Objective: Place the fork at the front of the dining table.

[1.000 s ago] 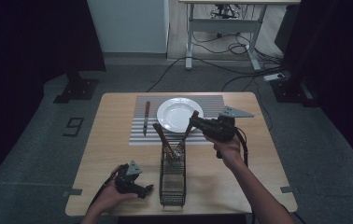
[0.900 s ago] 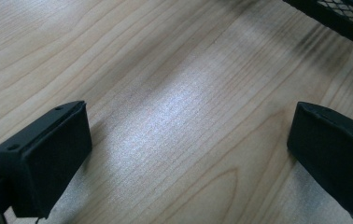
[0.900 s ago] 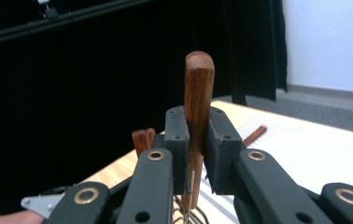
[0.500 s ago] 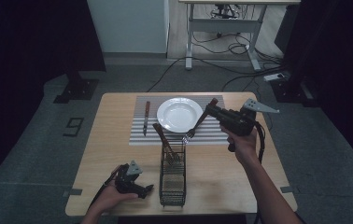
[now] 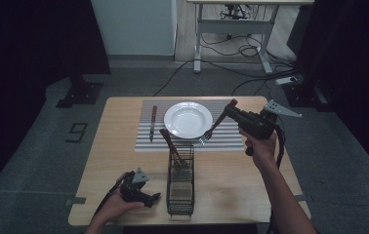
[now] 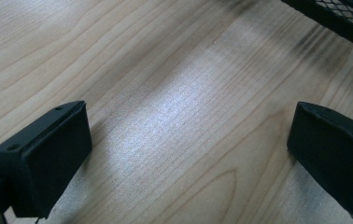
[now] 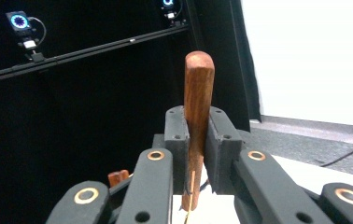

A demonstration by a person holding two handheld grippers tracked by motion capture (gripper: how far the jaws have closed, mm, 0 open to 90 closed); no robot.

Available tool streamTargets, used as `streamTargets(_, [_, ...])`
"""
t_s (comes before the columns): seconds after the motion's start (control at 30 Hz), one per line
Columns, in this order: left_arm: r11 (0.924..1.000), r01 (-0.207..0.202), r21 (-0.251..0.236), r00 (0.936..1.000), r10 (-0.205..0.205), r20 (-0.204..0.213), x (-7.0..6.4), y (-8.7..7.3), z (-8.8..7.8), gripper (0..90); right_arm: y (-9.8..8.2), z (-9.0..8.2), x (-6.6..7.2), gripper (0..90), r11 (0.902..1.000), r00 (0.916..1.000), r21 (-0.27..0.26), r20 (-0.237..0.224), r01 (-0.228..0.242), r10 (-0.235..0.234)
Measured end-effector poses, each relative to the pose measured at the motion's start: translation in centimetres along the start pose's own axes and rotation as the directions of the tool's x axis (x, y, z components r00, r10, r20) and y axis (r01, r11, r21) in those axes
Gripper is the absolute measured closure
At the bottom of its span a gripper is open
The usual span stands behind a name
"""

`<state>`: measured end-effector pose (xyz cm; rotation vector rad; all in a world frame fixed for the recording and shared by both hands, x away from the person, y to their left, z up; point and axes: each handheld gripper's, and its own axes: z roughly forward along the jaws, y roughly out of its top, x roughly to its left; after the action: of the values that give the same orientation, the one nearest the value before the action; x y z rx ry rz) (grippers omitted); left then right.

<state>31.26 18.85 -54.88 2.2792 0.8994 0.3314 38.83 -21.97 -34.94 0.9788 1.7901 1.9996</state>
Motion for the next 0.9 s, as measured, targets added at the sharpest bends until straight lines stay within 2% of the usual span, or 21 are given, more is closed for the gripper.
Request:
streamTargets(0.33, [1.0, 0.0, 0.0, 1.0, 0.0, 0.001, 0.0, 0.0, 0.0, 0.0, -0.8, 0.2, -1.3, 80.3, 0.9994, 0.998, 0.035, 0.063, 0.004, -0.006])
streamTargets(0.57, [1.0, 0.0, 0.0, 1.0, 0.0, 0.001, 0.0, 0.0, 0.0, 0.0, -1.5, 0.3, -2.5, 80.3, 0.9977, 0.9925, 0.067, 0.122, 0.006, -0.014])
streamTargets(0.9, [1.0, -0.001, 0.0, 1.0, 0.001, 0.002, 0.0, 0.0, 0.0, 0.0, -2.5, 0.7, -3.7, 80.2, 0.9949, 0.9875, 0.1, 0.158, -0.013, -0.002])
